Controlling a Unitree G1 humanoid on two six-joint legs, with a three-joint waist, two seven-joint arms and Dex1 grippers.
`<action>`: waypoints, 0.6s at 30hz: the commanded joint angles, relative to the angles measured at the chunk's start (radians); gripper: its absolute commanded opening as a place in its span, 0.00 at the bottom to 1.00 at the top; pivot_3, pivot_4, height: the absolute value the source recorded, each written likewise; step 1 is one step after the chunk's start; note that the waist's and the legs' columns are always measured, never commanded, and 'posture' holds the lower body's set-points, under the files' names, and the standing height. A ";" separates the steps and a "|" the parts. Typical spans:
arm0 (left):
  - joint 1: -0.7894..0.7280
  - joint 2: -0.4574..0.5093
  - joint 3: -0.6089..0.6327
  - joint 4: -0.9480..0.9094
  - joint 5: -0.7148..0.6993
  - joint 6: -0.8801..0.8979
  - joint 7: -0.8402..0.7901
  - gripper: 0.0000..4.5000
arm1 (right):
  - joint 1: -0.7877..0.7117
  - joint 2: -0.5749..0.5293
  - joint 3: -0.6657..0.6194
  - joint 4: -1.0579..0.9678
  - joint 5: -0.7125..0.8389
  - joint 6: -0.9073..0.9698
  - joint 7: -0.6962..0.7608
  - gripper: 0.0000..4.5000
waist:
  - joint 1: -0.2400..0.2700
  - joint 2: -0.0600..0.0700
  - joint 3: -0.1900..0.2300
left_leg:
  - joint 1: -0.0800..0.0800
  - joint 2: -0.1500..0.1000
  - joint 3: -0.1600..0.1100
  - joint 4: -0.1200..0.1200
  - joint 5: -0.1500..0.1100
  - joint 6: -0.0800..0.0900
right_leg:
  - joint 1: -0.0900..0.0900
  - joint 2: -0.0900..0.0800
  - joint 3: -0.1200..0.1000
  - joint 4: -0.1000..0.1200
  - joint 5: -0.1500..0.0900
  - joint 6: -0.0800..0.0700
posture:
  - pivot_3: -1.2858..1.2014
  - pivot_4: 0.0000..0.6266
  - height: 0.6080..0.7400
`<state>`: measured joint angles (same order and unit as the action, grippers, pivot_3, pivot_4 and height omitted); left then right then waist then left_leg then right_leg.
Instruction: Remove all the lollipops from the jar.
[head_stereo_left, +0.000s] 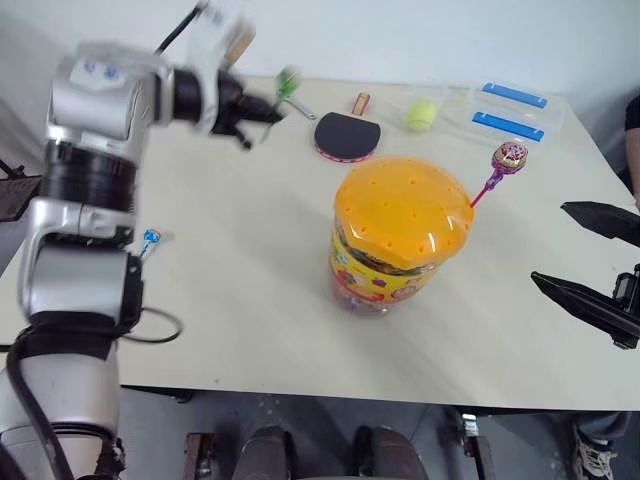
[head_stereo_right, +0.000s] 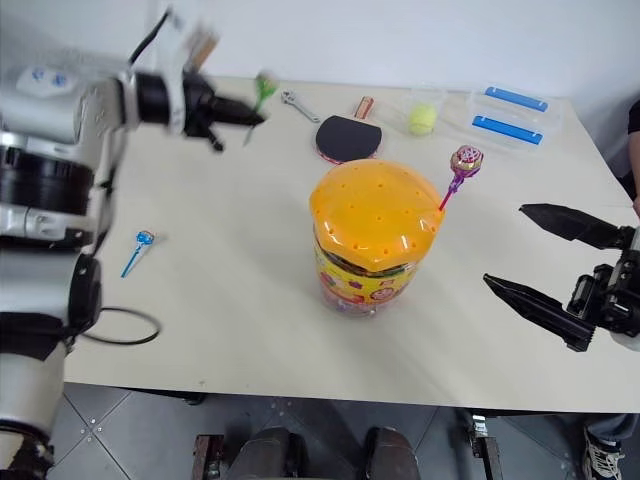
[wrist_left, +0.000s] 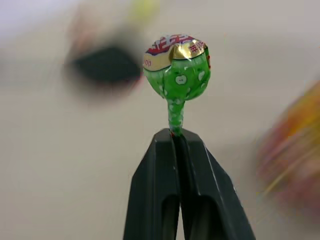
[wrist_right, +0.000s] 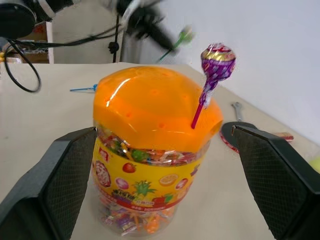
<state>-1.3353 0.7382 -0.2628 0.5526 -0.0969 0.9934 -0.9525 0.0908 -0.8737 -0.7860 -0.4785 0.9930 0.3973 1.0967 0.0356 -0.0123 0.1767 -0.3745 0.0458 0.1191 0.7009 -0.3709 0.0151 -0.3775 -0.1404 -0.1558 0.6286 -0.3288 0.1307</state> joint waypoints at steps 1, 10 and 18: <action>0.073 0.109 -0.089 -0.159 0.027 0.195 -0.041 0.01 | -0.026 -0.025 0.012 0.017 -0.002 -0.001 0.011 1.00 | -0.005 0.000 0.000 | 0.000 0.000 0.000 0.000 0.000 0.000 | 0.000 0.000 0.000 0.000 0.000 0.000 | 0.52 0.24 1.00; 0.310 0.272 -0.135 -0.381 -0.030 0.406 -0.052 0.01 | -0.115 -0.052 0.090 0.088 -0.031 -0.004 0.043 1.00 | 0.009 -0.001 0.001 | -0.001 0.000 -0.001 0.001 0.000 0.000 | 0.000 0.000 0.000 0.000 0.000 0.000 | 0.52 0.24 1.00; 0.352 0.336 -0.119 -0.472 -0.114 0.460 -0.060 0.51 | -0.142 -0.058 0.103 0.109 -0.044 0.001 0.062 1.00 | 0.016 -0.001 0.001 | -0.001 0.000 -0.001 0.002 0.000 0.000 | 0.000 0.000 0.001 0.000 0.000 0.000 | 0.52 0.24 1.00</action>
<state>-0.9823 1.0518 -0.4065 0.1161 -0.1959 1.4479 -1.0118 -0.0426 -0.9138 -0.6703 -0.3720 0.9480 0.3979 1.1534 0.0511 -0.0133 0.1774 -0.3760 0.0461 0.1184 0.7026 -0.3710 0.0150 -0.3778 -0.1407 -0.1552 0.6289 -0.3288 0.1307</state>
